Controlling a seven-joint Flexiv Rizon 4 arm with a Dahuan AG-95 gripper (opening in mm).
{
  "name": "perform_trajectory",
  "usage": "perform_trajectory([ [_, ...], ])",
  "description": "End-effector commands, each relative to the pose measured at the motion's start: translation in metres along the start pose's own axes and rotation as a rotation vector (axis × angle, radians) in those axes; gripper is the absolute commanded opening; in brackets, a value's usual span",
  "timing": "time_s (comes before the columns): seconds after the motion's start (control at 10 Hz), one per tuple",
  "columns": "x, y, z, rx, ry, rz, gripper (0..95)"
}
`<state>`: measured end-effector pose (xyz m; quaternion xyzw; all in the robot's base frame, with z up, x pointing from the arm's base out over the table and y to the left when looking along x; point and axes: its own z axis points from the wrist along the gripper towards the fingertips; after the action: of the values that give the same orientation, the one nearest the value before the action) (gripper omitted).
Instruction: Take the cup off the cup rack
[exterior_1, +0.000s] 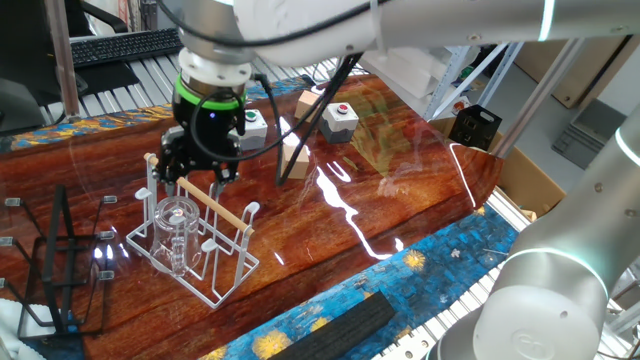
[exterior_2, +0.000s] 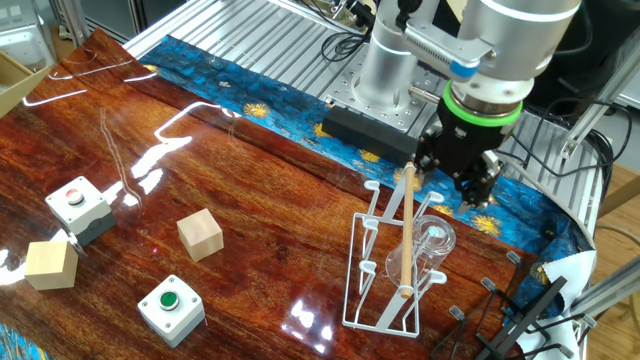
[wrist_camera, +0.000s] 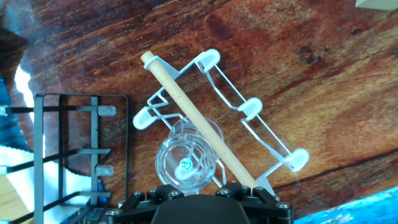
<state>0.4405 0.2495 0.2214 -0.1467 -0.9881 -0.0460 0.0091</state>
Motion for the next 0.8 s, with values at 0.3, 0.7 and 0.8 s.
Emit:
perform_trajectory([
  [0.3,-0.003,0.004,0.009,-0.004,-0.006,0.017,57.0],
  [0.7,-0.009,0.009,0.016,-0.005,-0.012,0.041,76.0],
  [0.8,-0.011,0.01,0.018,-0.004,-0.013,0.045,76.0],
])
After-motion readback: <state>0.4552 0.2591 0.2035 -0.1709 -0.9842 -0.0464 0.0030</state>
